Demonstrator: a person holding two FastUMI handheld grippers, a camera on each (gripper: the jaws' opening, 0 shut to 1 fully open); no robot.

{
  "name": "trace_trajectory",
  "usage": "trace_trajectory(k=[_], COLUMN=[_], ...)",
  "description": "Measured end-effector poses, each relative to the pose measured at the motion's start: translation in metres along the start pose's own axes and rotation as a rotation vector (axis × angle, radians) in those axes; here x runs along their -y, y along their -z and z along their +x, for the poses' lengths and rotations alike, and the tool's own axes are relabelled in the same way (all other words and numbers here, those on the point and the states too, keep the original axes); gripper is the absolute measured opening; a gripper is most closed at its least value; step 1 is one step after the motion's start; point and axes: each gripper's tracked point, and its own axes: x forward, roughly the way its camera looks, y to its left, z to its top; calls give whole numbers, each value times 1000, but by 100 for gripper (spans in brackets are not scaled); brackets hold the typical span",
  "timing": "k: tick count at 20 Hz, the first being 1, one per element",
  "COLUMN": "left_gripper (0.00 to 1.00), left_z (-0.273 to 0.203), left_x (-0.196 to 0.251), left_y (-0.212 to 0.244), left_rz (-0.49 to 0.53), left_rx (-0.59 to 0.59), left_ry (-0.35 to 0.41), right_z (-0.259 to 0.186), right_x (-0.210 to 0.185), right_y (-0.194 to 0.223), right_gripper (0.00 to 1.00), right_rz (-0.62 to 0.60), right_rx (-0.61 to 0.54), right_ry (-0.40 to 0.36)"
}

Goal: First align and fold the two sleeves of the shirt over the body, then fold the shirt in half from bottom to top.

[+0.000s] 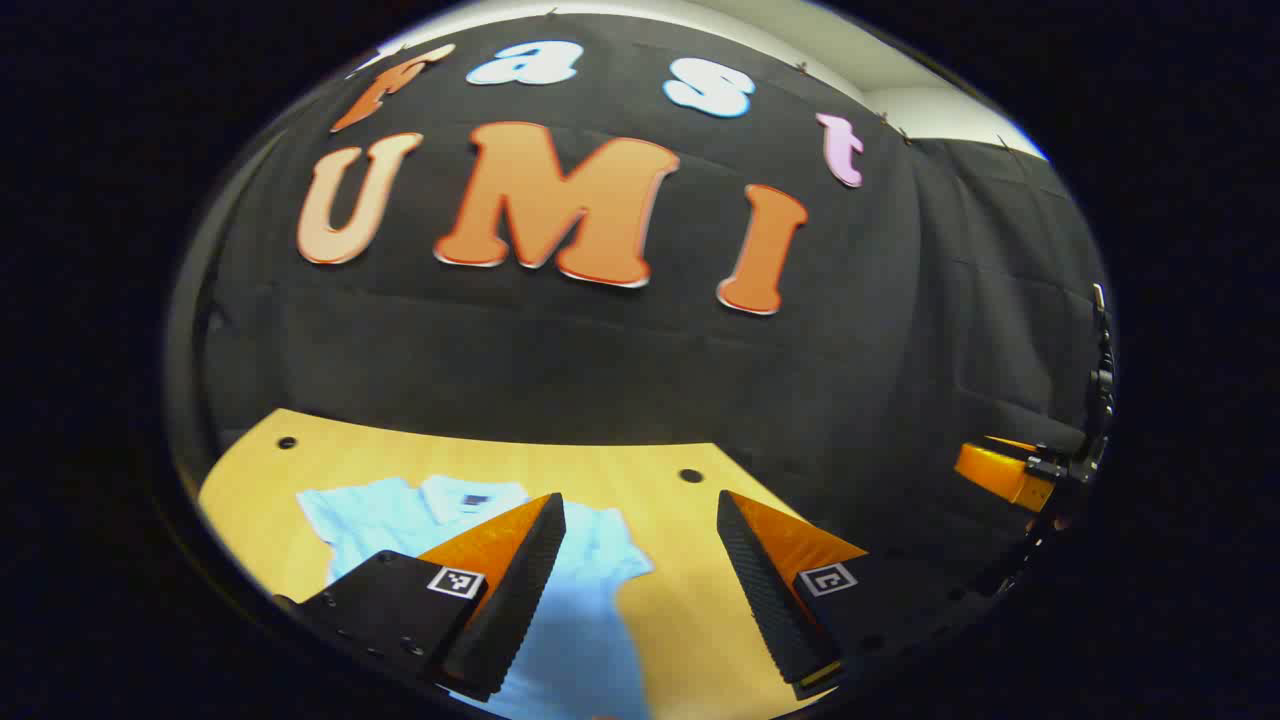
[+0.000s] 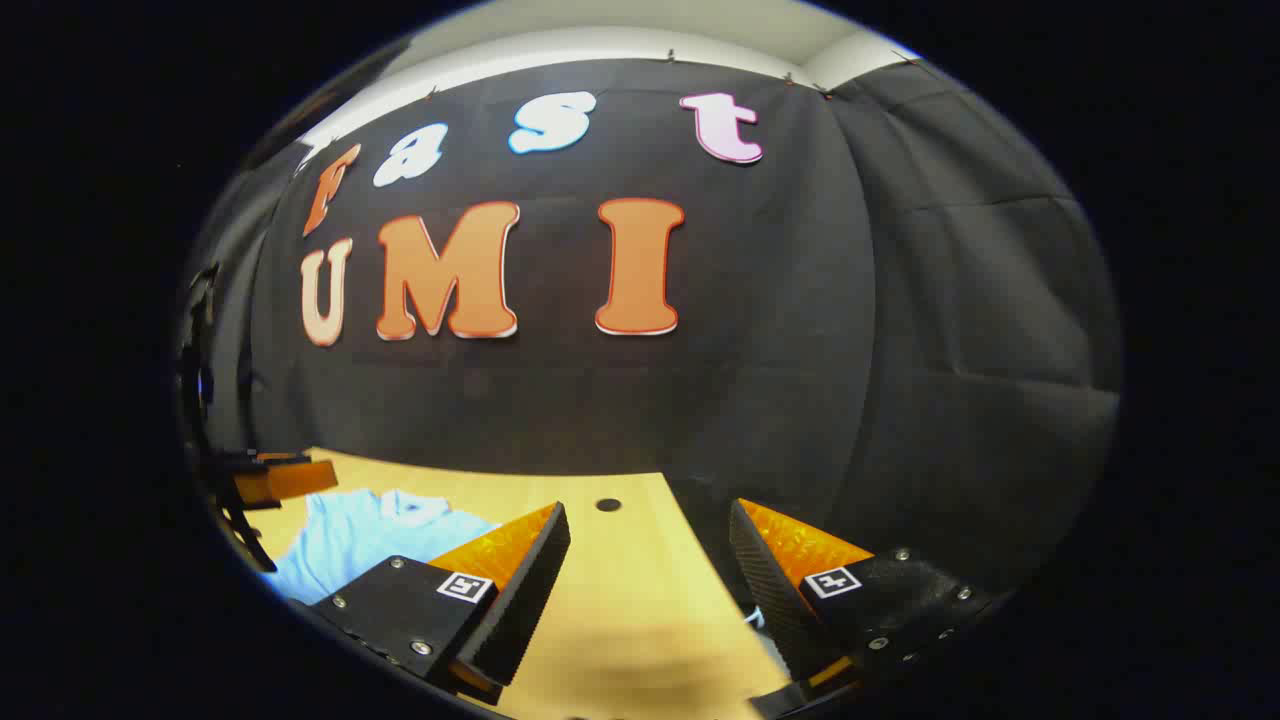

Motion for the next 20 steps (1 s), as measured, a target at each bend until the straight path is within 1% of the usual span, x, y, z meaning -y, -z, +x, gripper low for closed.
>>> trace_trajectory(k=[1,2,3,4,5,6,7,8,10,11,13,14,15,16,20], left_gripper=[97,97,98,99,100,99,99,99,99,99,99,99,99,99,99], left_z=[-17,-31,-43,-58,-71,-83,-93,-101,-114,-116,-119,-117,-116,-113,-97], left_x=[-41,-79,-115,-148,-175,-201,-219,-234,-266,-279,-293,-298,-303,-307,-316], left_y=[-12,-25,-40,-56,-66,-77,-84,-92,-106,-109,-114,-115,-115,-116,-119], left_rz=[15,28,41,58,80,97,103,98,88,80,50,43,43,47,43], left_rx=[12,29,56,79,99,109,115,121,135,137,145,141,142,141,137], left_ry=[-51,-86,-117,-141,-164,-183,-190,-190,-220,-238,-249,-253,-259,-266,-291], right_z=[-4,-6,-8,-9,-10,-12,-11,-11,-11,-9,-10,-7,-4,1,23], right_x=[-26,-52,-79,-104,-129,-152,-169,-185,-212,-224,-237,-242,-244,-244,-235], right_y=[-10,-15,-18,-15,-14,-13,-13,-14,-20,-19,-23,-25,-25,-25,-23], right_gripper=[98,97,97,100,100,98,97,98,98,100,100,98,100,98,97], right_rz=[46,104,156,196,213,207,183,150,94,68,58,60,58,48,12], right_rx=[27,41,44,26,22,7,1,-8,-24,-43,-49,-54,-57,-66,-114], right_ry=[7,15,9,10,-6,-15,-16,-16,-41,-55,-65,-69,-67,-65,-50])
